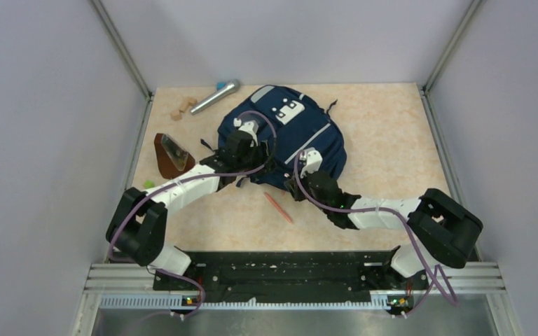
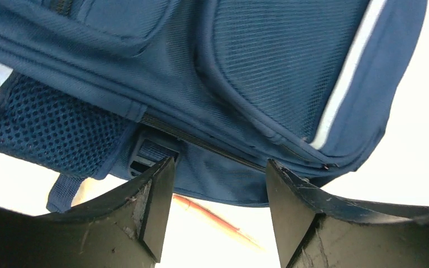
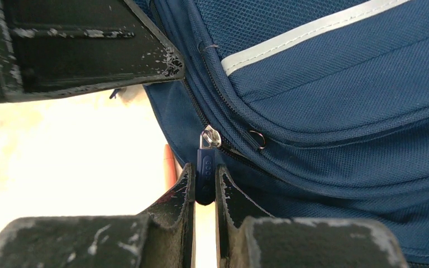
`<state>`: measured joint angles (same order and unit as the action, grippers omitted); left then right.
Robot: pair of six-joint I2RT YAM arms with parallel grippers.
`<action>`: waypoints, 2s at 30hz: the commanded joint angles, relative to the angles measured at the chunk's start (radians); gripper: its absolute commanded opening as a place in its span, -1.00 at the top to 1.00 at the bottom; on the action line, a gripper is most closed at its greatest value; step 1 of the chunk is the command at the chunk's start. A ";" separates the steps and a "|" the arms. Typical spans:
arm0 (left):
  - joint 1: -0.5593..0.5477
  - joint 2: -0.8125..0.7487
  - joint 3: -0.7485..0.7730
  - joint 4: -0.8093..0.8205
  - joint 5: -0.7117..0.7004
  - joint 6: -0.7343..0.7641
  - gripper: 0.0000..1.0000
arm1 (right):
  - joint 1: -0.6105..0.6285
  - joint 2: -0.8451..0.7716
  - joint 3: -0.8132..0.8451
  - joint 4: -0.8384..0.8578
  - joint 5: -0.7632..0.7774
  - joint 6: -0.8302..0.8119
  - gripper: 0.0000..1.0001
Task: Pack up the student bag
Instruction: Zip the student bag at the center of the board.
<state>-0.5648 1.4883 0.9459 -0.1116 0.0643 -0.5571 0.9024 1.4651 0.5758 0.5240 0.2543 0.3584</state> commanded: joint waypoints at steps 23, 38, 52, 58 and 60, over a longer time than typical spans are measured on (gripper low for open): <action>0.013 0.034 -0.179 0.423 -0.144 -0.223 -0.24 | 0.001 -0.043 0.032 -0.089 0.012 0.202 1.00; 0.013 0.102 -0.155 0.454 -0.117 -0.217 0.68 | 0.002 -0.081 0.035 -0.132 0.059 0.199 1.00; 0.067 0.014 -0.100 0.347 -0.144 -0.116 1.00 | -0.007 -0.139 0.042 -0.332 0.282 0.162 1.00; 0.106 0.014 -0.062 0.309 -0.097 -0.074 1.00 | -0.041 -0.159 0.024 -0.349 0.289 0.149 1.00; 0.117 0.016 -0.049 0.299 -0.088 -0.059 1.00 | -0.057 -0.175 0.020 -0.355 0.292 0.141 1.00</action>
<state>-0.4995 1.5471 0.8379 0.1818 0.0334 -0.7227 0.8909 1.3495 0.6033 0.2199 0.4351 0.5407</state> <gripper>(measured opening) 0.034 0.053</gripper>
